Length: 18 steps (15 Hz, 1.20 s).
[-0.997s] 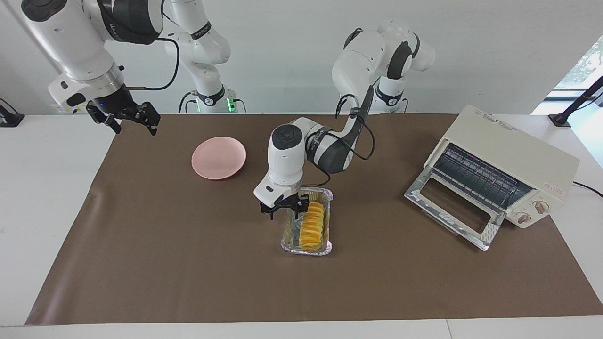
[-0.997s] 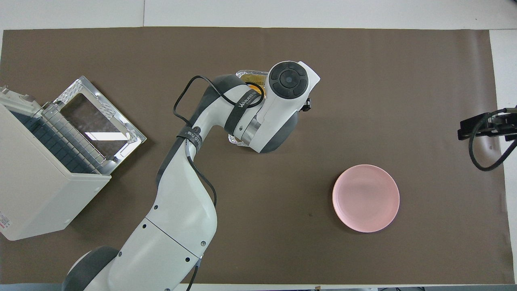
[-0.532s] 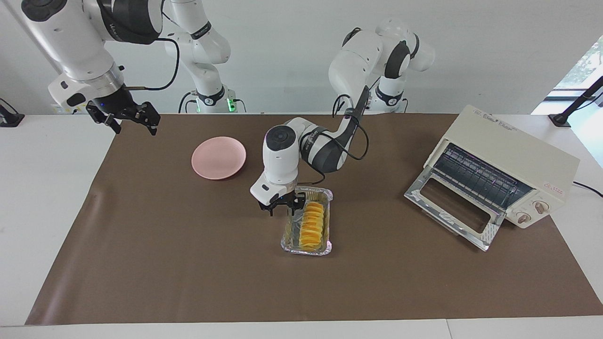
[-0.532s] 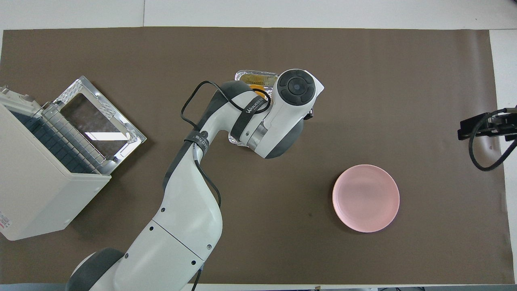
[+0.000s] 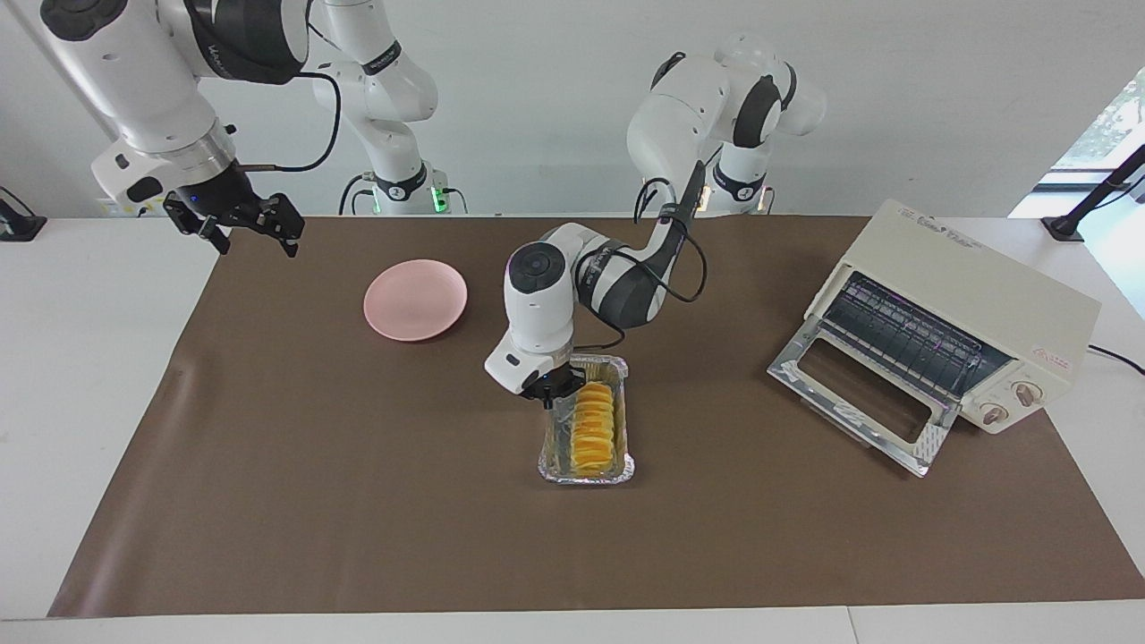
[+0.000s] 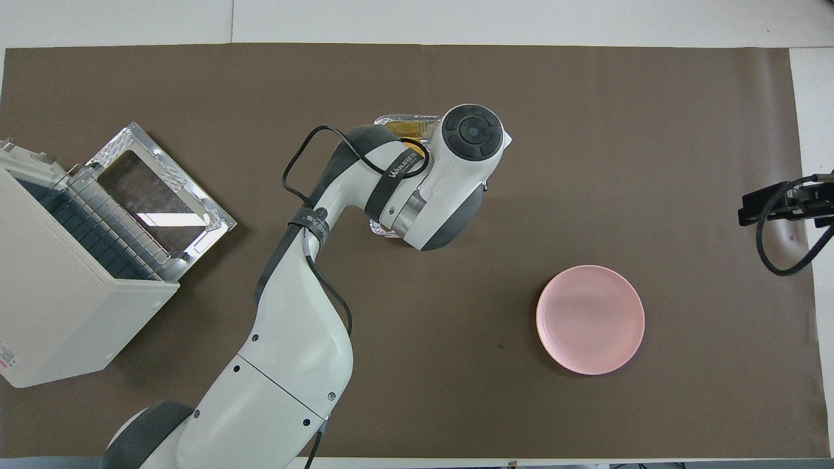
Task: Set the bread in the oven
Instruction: 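Grasp the foil tray rim with the left gripper, then carry the foil tray with the left gripper into the oven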
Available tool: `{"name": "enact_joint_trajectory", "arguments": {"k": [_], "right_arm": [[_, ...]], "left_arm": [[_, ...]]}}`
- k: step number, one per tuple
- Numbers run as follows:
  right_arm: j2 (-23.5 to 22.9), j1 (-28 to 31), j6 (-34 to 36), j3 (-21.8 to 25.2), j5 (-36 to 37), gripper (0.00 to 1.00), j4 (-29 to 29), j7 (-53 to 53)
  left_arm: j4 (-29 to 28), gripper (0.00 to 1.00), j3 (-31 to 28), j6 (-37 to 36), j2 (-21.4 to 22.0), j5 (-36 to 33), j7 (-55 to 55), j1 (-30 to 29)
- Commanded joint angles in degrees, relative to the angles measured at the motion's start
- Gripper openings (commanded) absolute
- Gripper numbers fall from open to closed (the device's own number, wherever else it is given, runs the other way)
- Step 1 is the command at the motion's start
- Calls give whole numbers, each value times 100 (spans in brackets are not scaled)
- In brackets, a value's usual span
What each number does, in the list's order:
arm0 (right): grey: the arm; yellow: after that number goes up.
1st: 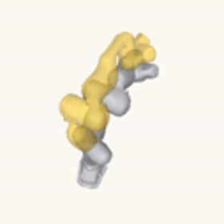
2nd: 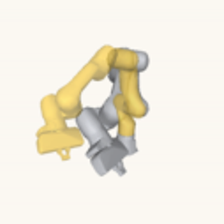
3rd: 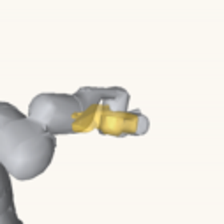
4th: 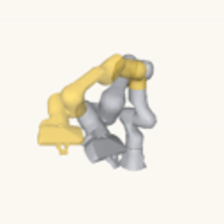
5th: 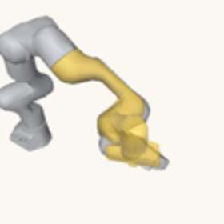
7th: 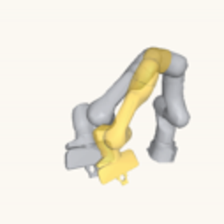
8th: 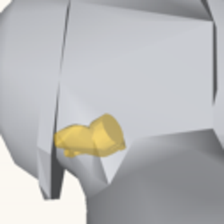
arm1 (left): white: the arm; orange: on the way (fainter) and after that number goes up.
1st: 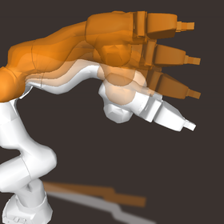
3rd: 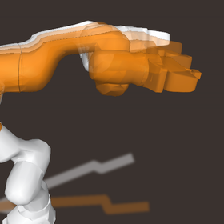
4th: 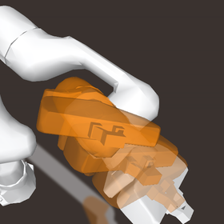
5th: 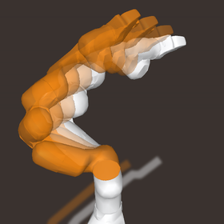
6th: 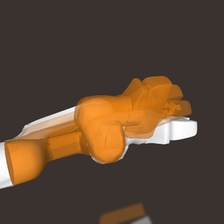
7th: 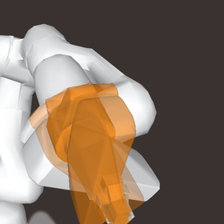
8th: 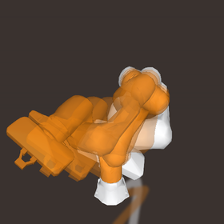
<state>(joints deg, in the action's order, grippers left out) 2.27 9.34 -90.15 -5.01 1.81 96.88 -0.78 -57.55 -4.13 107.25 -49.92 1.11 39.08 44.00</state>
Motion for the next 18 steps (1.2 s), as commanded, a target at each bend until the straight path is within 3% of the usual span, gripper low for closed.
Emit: {"name": "enact_joint_trajectory", "arguments": {"k": [1,7,14,18], "right_arm": [[98,50,15,-53,30,100,103,-98],[98,50,15,-44,38,100,103,-98],[98,50,15,-44,38,100,103,-98],[98,50,15,-44,38,100,103,-98]], "left_arm": [[-116,0,-350,-362,306,73,108,12],[-46,0,-1562,-1020,659,776,380,-207],[-46,0,-2381,-1943,791,909,671,-910],[-151,0,-2610,-2094,870,935,653,-1445]]}}
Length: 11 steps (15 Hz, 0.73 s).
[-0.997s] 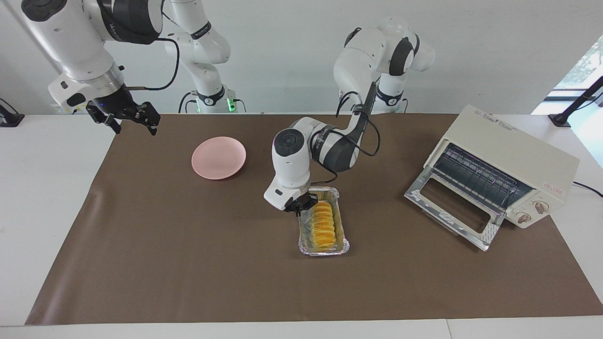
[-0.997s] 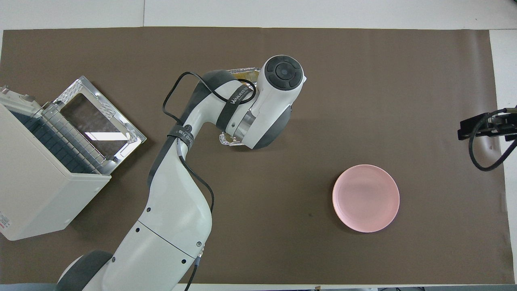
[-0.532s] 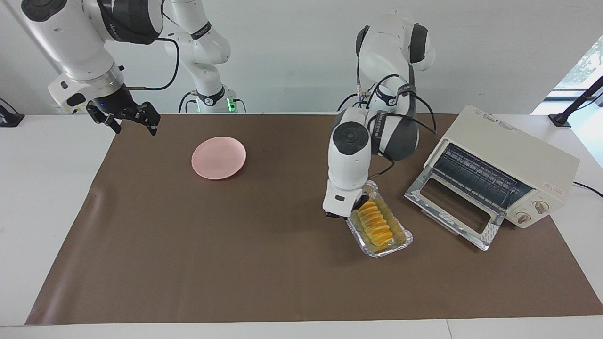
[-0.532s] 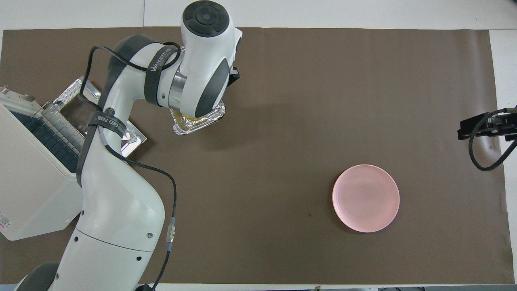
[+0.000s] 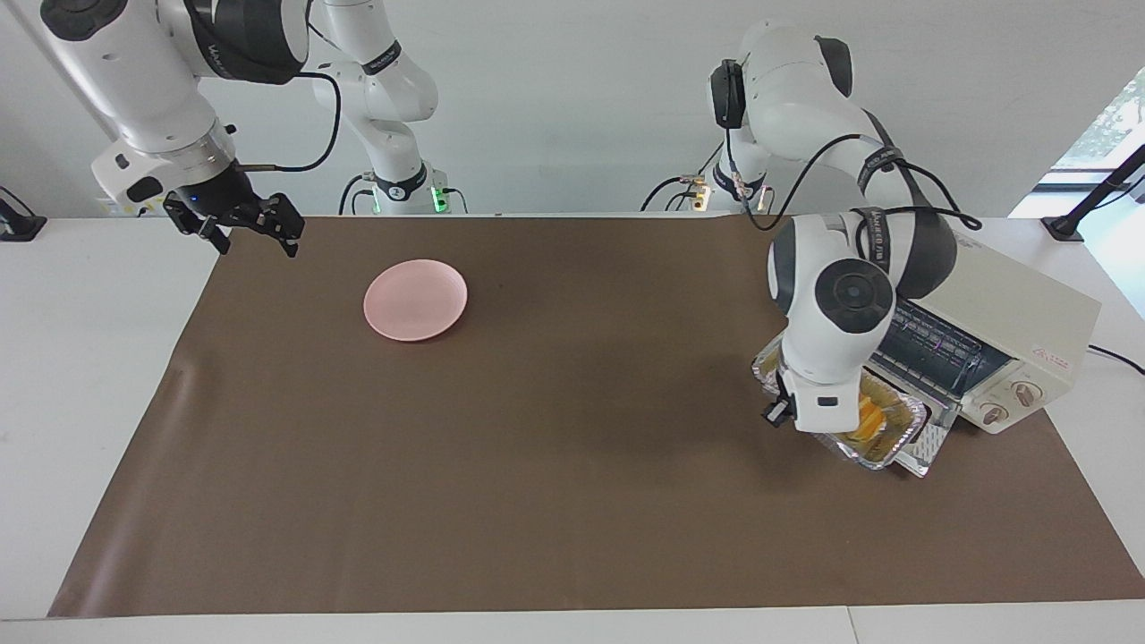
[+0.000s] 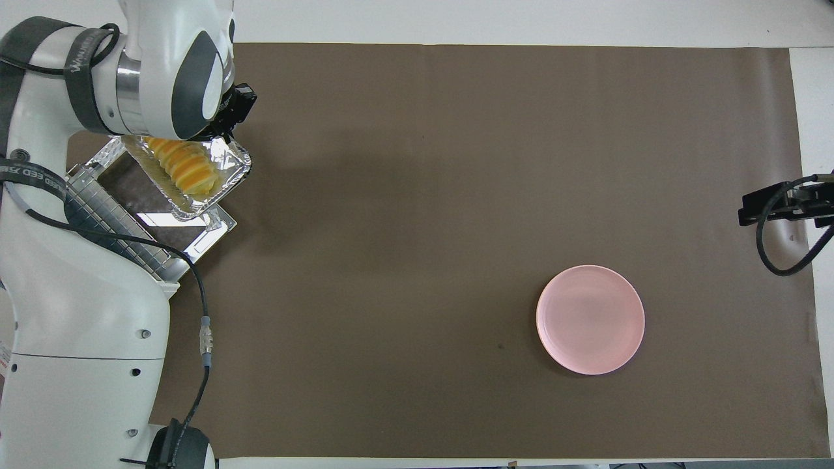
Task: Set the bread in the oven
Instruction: 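Carry the foil tray with the left gripper into the oven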
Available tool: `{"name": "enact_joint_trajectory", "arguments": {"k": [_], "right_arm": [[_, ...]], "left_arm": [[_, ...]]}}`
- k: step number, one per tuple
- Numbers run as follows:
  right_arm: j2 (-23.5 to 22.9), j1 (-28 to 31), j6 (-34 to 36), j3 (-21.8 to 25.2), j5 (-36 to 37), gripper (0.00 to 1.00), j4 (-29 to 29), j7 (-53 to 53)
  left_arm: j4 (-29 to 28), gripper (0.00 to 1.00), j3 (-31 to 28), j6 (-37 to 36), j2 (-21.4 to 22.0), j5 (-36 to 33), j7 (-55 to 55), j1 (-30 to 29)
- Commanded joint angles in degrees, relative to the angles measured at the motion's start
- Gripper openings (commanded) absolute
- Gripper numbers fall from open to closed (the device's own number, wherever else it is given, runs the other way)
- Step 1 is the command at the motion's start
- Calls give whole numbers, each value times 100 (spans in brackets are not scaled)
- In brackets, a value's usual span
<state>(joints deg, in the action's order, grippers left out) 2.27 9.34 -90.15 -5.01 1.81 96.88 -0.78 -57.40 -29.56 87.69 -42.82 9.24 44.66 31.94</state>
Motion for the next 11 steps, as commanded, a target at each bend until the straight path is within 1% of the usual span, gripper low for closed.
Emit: {"name": "enact_joint_trajectory", "arguments": {"k": [1,2,5,7,9,11], "right_arm": [[98,50,15,-44,38,100,103,-98],[98,50,15,-44,38,100,103,-98],[98,50,15,-44,38,100,103,-98],[98,50,15,-44,38,100,103,-98],[98,50,15,-44,38,100,103,-98],[98,50,15,-44,38,100,103,-98]], "left_arm": [[-392,0,-68,-155,290,96,95,-337],[-656,0,-94,-121,431,79,104,-372],[-947,0,-129,-156,546,61,130,-530],[-1193,0,-138,-112,660,61,436,-636],[-1439,0,-129,-138,792,61,754,-663],[-1590,0,-138,-156,863,26,702,-654]]}}
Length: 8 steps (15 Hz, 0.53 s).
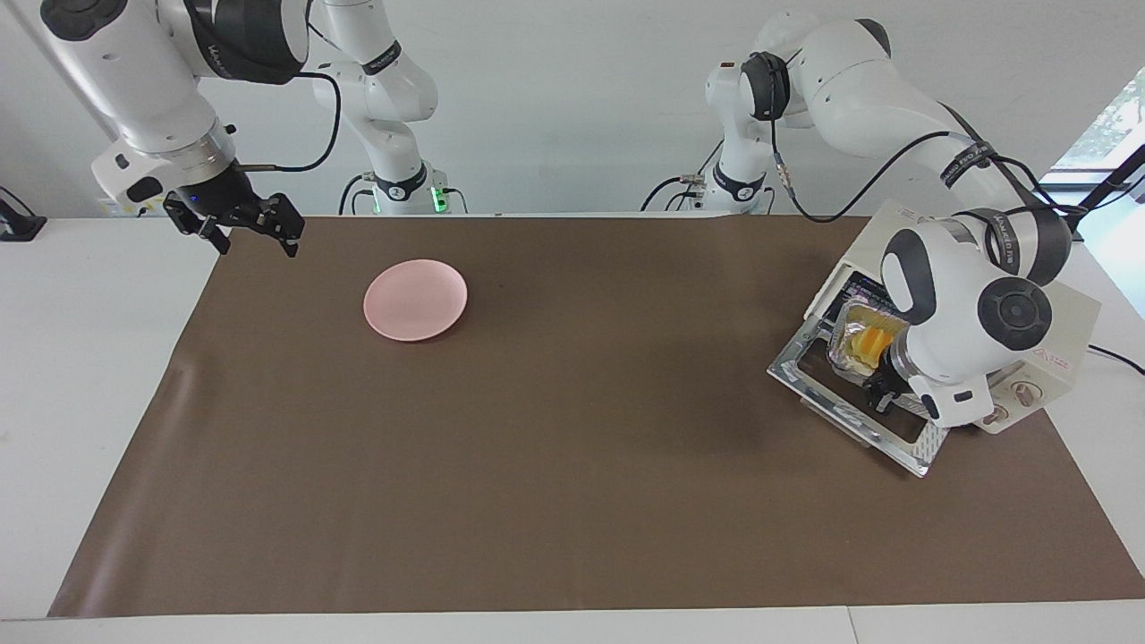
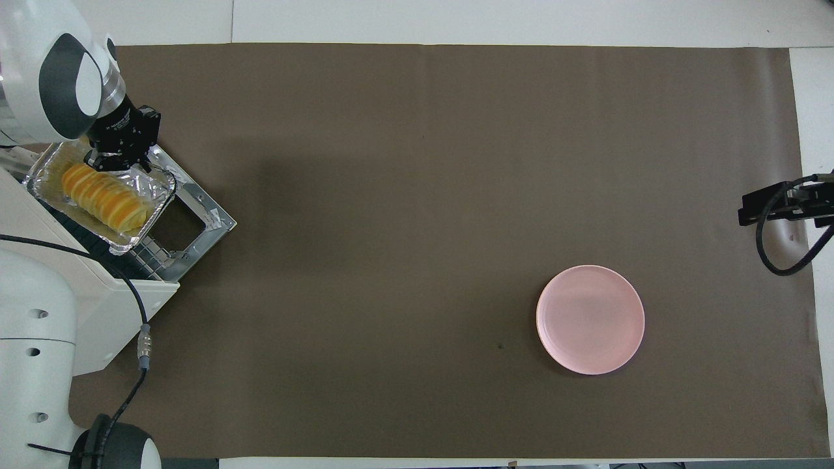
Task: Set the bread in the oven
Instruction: 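Carry the foil tray with the left gripper into the oven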
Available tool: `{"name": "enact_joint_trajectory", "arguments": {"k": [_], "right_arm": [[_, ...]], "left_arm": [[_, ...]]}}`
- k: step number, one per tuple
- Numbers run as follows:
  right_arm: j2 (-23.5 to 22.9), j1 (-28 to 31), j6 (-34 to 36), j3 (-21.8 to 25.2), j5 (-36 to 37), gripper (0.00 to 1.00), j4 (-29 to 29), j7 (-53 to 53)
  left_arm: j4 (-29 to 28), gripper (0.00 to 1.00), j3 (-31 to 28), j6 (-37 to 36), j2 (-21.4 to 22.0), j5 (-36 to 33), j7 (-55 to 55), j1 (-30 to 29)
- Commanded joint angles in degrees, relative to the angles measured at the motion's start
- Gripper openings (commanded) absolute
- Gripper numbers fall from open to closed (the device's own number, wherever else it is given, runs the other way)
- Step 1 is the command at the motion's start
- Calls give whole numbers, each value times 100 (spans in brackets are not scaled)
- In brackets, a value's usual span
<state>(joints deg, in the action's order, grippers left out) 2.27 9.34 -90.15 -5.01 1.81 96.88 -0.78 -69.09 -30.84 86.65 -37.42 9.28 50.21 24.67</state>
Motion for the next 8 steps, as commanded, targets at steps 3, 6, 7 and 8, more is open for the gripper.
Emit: {"name": "enact_joint_trajectory", "arguments": {"k": [3,6,7,8], "right_arm": [[98,50,15,-44,38,100,103,-98],[98,50,15,-44,30,100,103,-98],[98,50,15,-44,38,100,103,-98],[98,50,15,-53,38,100,103,-98]], "left_arm": [[-508,0,-10,-52,384,-198,-167,134],[-727,0,-10,70,499,-348,-775,3],[-815,0,-10,193,534,-357,-828,-50],[-895,0,-10,264,569,-357,-863,-59]]}}
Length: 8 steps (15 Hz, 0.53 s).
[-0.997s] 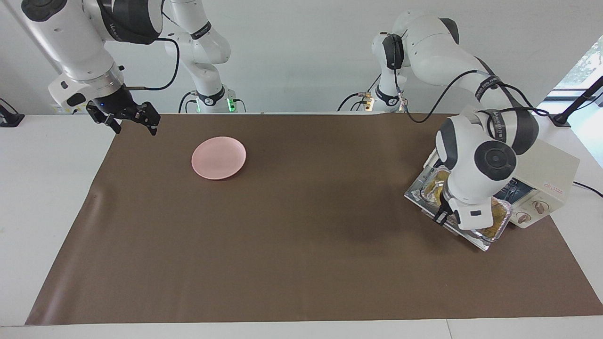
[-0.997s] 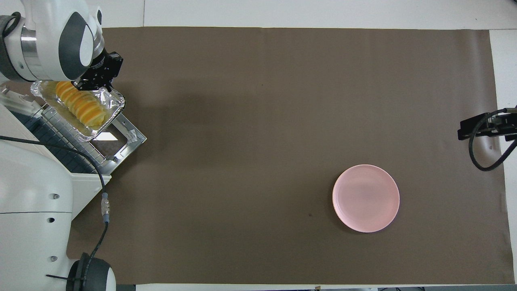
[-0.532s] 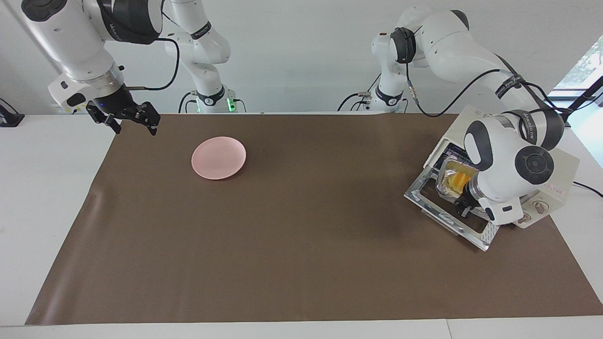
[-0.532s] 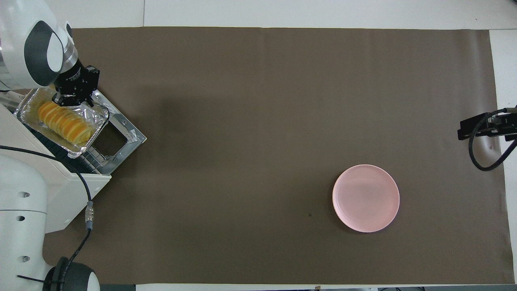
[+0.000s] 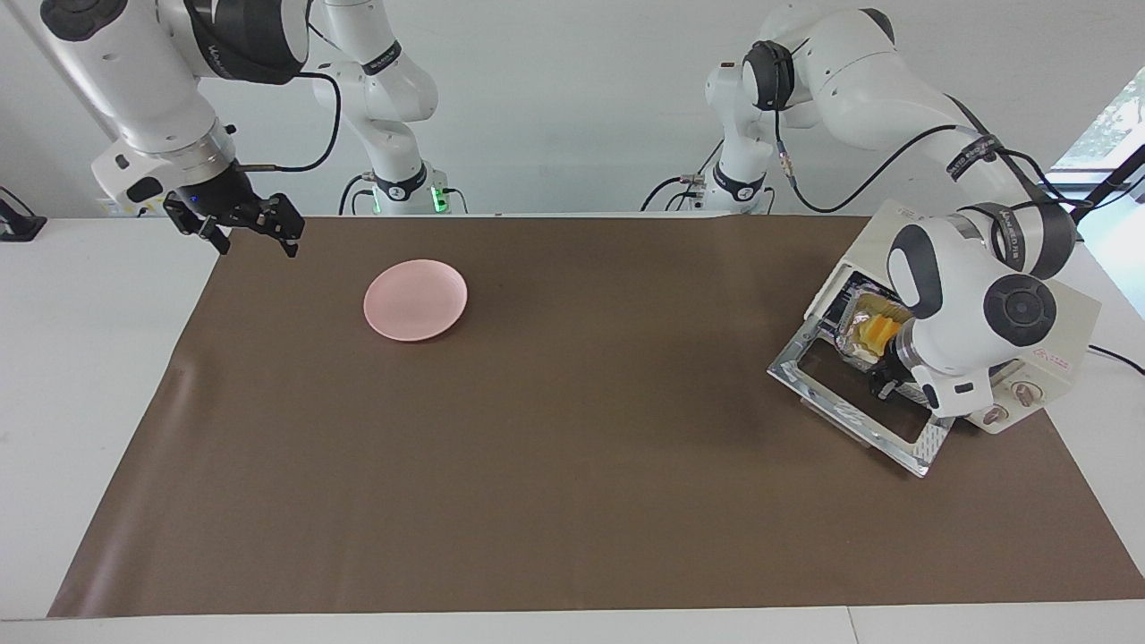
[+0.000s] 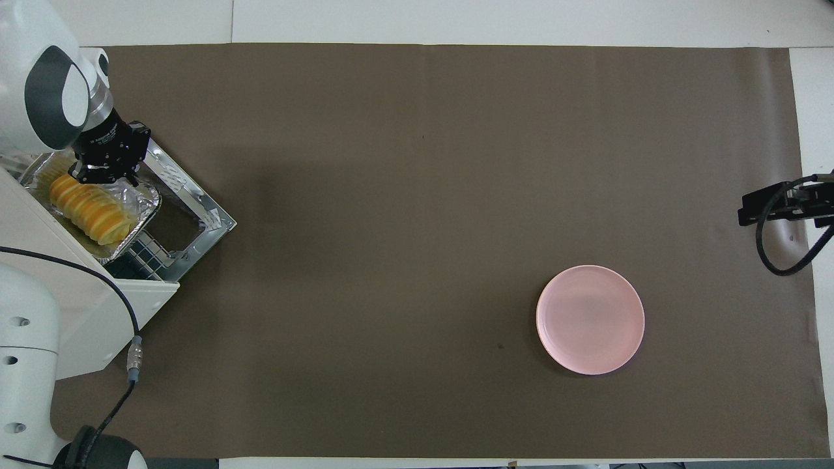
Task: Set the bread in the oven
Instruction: 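Release the tray and push it deeper with the left gripper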
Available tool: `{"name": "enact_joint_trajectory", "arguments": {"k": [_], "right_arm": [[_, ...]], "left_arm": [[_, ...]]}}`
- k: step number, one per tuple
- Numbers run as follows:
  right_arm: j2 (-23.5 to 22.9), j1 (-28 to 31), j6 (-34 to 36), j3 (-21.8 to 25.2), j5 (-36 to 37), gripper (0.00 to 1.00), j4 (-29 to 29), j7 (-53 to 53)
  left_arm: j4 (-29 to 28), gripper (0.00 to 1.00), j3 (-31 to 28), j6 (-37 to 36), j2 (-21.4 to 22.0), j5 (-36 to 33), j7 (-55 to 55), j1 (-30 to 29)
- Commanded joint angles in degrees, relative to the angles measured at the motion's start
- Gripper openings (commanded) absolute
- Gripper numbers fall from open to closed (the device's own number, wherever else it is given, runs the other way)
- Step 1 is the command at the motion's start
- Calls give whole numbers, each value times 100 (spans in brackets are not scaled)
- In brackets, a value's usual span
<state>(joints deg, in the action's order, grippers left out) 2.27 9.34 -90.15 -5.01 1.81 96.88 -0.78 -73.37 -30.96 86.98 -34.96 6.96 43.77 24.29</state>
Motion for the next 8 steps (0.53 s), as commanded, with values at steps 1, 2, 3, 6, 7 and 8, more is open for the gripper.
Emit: {"name": "enact_joint_trajectory", "arguments": {"k": [1,2,3,6,7,8], "right_arm": [[98,50,15,-44,38,100,103,-98],[98,50,15,-44,38,100,103,-98],[98,50,15,-44,38,100,103,-98],[98,50,15,-44,38,100,103,-98],[98,50,15,-44,38,100,103,-98],[98,50,15,-53,38,100,103,-98]], "left_arm": [[-538,0,-7,249,358,-168,-228,-30],[-617,0,-7,267,385,-204,-237,-65],[-678,0,-7,311,420,-213,-237,-100],[-845,0,-7,408,499,-379,-281,-135],[-916,0,-7,443,534,-441,-281,-135],[-1012,0,-7,495,587,-441,-281,-127]]}}
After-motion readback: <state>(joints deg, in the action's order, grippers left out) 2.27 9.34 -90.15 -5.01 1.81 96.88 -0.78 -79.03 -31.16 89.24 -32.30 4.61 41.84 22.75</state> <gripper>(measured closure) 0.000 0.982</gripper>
